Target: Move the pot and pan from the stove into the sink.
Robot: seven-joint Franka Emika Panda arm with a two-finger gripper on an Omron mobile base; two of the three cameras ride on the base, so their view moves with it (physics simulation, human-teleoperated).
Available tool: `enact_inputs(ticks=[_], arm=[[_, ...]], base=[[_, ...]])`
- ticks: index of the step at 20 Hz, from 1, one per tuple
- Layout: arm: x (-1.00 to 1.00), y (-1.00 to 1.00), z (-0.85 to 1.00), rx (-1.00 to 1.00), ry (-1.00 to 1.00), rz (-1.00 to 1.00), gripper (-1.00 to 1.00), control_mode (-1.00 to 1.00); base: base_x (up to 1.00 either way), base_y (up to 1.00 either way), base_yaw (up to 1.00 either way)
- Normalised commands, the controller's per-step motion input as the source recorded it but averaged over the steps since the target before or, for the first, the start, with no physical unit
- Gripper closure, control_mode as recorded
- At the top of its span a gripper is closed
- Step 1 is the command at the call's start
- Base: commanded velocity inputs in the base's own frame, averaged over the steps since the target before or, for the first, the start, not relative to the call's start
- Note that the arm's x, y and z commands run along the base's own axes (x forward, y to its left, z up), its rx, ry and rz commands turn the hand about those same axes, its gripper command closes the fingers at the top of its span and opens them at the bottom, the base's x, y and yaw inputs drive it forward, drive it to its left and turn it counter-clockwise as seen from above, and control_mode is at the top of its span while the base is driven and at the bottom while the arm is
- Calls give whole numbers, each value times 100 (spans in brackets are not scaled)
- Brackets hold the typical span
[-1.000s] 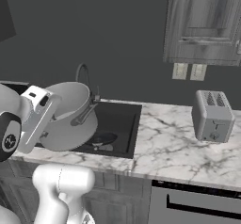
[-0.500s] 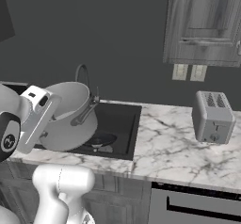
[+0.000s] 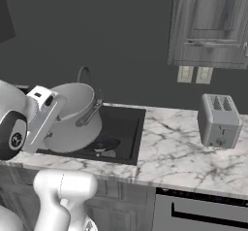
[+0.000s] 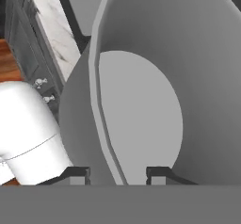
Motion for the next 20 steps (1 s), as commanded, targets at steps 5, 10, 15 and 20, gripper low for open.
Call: enact_inputs(ticks=[5,10,15,20], arm=[[64,2,-11,0,0,0,100,-100],[59,0,-16,0,0,0,100,-100],[23,-2,-19,0,0,0,100,-100],[1,-10,-35,0,0,3,100,-100]], base=[[0,0,0],[0,0,0],[0,0,0],[0,0,0]])
